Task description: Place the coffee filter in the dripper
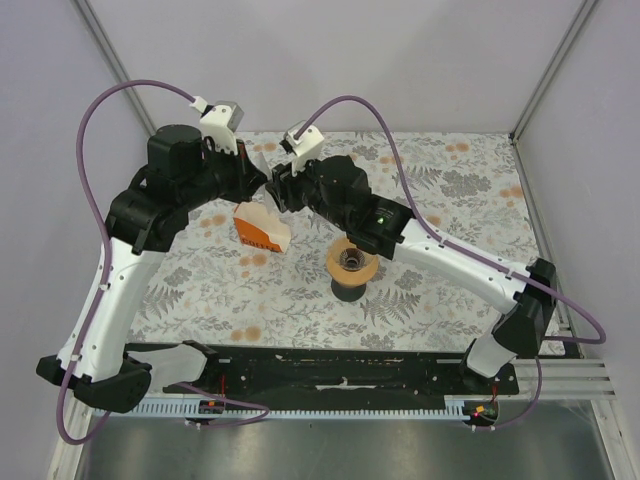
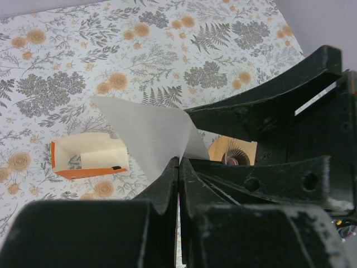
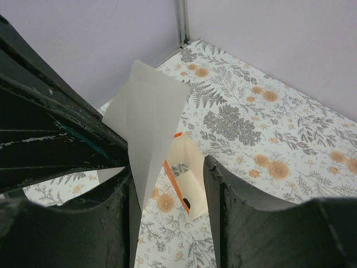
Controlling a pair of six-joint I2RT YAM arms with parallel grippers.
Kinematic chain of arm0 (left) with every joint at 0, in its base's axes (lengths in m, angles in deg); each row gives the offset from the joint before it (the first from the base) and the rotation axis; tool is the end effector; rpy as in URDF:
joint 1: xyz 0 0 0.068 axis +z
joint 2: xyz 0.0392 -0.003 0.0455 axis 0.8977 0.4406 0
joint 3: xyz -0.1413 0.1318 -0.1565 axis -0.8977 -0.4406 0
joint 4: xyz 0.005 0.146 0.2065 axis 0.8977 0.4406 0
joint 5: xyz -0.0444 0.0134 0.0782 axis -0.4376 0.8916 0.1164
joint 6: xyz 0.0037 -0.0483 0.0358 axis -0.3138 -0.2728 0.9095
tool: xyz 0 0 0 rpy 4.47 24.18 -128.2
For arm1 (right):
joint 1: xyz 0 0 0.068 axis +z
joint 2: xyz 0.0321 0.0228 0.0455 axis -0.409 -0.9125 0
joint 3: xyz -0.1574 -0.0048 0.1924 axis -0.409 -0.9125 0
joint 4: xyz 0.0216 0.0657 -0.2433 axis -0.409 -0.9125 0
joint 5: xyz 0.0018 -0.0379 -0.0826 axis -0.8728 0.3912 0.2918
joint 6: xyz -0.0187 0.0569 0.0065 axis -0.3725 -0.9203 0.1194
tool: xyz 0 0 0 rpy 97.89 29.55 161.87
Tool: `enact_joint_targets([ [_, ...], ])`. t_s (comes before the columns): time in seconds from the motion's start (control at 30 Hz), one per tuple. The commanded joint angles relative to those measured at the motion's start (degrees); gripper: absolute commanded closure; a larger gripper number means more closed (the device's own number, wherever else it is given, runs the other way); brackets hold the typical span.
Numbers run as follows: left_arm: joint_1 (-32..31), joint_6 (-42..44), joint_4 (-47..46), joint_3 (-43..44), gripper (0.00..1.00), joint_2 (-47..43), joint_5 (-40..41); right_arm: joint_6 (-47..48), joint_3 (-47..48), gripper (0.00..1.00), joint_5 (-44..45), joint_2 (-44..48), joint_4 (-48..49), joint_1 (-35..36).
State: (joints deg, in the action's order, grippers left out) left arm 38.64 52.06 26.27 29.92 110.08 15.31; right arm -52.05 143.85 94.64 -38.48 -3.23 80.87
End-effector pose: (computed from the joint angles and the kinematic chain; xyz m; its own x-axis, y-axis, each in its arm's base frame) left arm 0.2007 -0.1018 0.4527 -0.4589 -0.0082 -0.8884 0.4585 0.8544 -0.2447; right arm 0.2174 0.3149 0.4000 -0.1097 -0.0063 -0.9939 -0.6994 0.7110 0.0727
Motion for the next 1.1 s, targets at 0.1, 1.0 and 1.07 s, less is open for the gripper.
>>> enact_joint_targets([
  [0.1, -0.2, 4.4, -3.3, 0.5, 0.98, -0.7, -0.1, -1.9, 4.1, 0.69, 0.0, -2.9, 2.1, -0.1],
  [1.0, -0.3, 21.2, -5.7, -2.6, 0.37, 1.3, 4.3, -12.0, 1.3, 1.00, -6.9, 0.4, 3.7, -4.1],
  [1.07, -0.3, 20.8, -6.3, -2.2, 0.37, 1.8, 7.0, -14.2, 0.6, 1.00, -8.4, 0.4, 6.2, -4.0],
])
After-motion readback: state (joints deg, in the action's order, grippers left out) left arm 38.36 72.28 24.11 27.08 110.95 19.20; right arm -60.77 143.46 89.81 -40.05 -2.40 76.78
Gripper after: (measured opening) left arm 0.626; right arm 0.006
